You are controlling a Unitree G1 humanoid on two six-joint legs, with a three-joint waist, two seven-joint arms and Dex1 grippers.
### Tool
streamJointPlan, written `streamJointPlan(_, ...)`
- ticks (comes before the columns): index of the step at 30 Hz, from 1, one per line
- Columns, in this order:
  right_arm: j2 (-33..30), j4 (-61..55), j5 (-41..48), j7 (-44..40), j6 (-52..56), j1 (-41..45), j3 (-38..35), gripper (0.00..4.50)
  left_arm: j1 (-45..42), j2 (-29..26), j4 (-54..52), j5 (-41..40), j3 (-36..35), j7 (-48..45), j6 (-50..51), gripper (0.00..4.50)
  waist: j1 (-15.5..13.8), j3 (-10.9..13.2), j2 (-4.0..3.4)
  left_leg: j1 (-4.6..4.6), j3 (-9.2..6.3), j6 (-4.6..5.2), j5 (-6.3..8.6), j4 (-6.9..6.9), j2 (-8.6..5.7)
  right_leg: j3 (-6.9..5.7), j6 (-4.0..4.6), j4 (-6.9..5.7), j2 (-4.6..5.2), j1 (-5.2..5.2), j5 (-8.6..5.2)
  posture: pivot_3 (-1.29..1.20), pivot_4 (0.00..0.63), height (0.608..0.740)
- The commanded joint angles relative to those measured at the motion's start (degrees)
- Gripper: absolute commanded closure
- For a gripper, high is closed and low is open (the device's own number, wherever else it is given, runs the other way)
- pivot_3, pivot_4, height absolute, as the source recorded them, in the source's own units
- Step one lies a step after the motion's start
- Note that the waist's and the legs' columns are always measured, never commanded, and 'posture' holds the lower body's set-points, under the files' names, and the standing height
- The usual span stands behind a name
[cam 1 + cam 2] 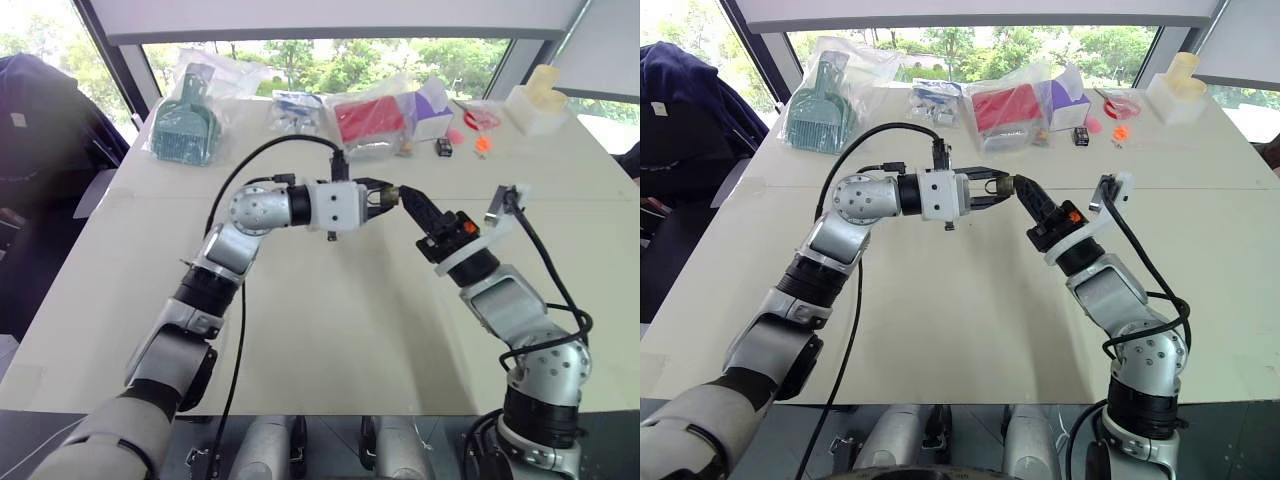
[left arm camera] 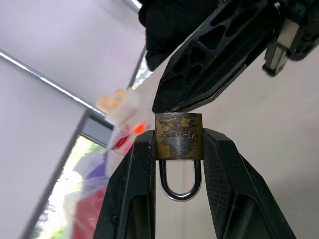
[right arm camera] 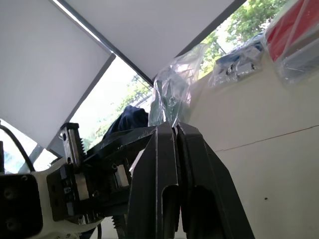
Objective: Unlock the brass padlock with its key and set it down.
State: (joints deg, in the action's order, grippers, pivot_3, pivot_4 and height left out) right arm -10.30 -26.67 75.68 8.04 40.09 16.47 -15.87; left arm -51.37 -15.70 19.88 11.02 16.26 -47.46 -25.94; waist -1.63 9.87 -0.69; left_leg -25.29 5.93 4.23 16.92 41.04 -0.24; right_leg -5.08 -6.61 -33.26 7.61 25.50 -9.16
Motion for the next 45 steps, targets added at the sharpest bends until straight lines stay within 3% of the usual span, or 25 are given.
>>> streamJointPlan(1,0.37,2.22,-0.59,3.67,-1.21,0.14,-0.22,4.44,-3.11,0.33,-1.59,5.75,-0.3,9.82,-10.94,3.77,0.03,0.0,0.0,0.0,0.0,0.0,0.0,0.0,0.0,0.0,0.0,0.0,0.0,0.0,0.0,0.0,0.15,0.735)
streamJointPlan(9,5.82,4.17,6.17,13.19,-5.28,1.73,-0.97,4.44,-5.77,-1.81,2.46,24.83,0.98,31.94,-21.1,3.77,0.89,0.0,0.0,0.01,0.01,-0.01,0.0,-0.07,0.0,-0.01,-0.03,-0.07,0.0,0.0,0.02,0.0,0.15,0.735)
streamJointPlan(12,7.16,4.13,6.93,15.46,-6.75,1.5,-0.54,4.44,-6.5,-1.38,4.98,24.93,1.88,32.64,-19.57,3.77,0.96,0.0,-0.01,0.01,0.04,-0.01,-0.01,-0.09,0.0,-0.01,-0.04,-0.11,-0.01,-0.01,0.02,0.0,0.15,0.735)
streamJointPlan(14,4.52,2.55,3.51,11.08,-6.69,0.81,0.18,4.44,-6.31,-0.35,7.24,18.49,2.17,26.93,-17.46,3.77,0.93,0.0,-0.01,0.01,0.06,-0.06,-0.03,-0.09,0.0,-0.01,-0.05,-0.13,-0.01,-0.01,0.02,0.0,0.15,0.735)
streamJointPlan(16,1.16,1.2,0.4,6.92,-6.38,0.05,0.73,3.92,-6.26,0.14,8.65,13.8,2.33,22.1,-16.26,3.77,0.9,0.0,-0.01,-0.01,0.07,-0.07,-0.04,-0.08,0.0,-0.01,-0.05,-0.11,0.0,-0.01,0.0,0.0,0.15,0.735)
streamJointPlan(18,-4.07,0.34,-1.3,0.95,-5.73,-1.19,-0.05,3.09,-5.94,0.03,9.74,9.21,3.01,15.47,-14.62,3.77,1.01,0.0,-0.01,-0.01,0.11,-0.06,-0.04,-0.08,0.0,0.0,-0.04,-0.06,0.02,-0.01,0.0,0.0,0.15,0.735)
streamJointPlan(23,-17.63,1.23,-5.1,-15.05,-2.48,-5.66,-0.76,0.44,-4.99,-0.32,11.93,3.47,3.87,6.81,-12.71,3.77,1.02,0.01,-0.01,0.01,0.13,0.06,0.04,-0.08,0.01,0.01,-0.05,0.07,0.03,-0.01,0.0,0.0,0.15,0.735)
streamJointPlan(28,-22.04,1.74,-7.2,-21.11,-1.18,-5.56,-0.13,0.44,-4.02,-0.26,10.48,2.13,4.05,5.18,-12.36,3.77,0.99,0.01,0.0,0.05,0.08,0.07,0.04,-0.07,0.06,0.0,-0.05,0.04,0.02,0.01,0.0,0.0,0.15,0.735)
streamJointPlan(41,-18.76,4.92,-11.4,-25.24,-0.66,-2.74,2.26,0.44,-0.42,0.03,3.06,1.21,4.6,3.67,-10.53,3.77,0.88,0.01,0.0,0.03,0.07,0.07,0.04,-0.01,0.03,0.0,-0.04,0.05,0.07,-0.01,0.01,0.0,0.15,0.735)
streamJointPlan(43,-18.48,4.78,-11.71,-25.28,-0.28,-3.08,2.46,0.96,-0.23,-0.04,2.26,1.12,4.59,3.77,-10.36,3.77,0.88,0.01,0.0,0.03,0.07,0.06,0.04,-0.01,0.03,0.0,-0.04,0.05,0.07,-0.01,0.01,0.0,0.15,0.735)
streamJointPlan(45,-18.16,4.44,-11.71,-25.27,0.15,-3.42,2.59,1.86,-0.08,-0.06,1.72,0.81,4.36,3.89,-9.78,3.77,0.89,0.01,0.0,0.03,0.07,0.06,0.04,-0.01,0.03,0.0,-0.04,0.04,0.06,-0.01,0.01,0.0,0.15,0.735)
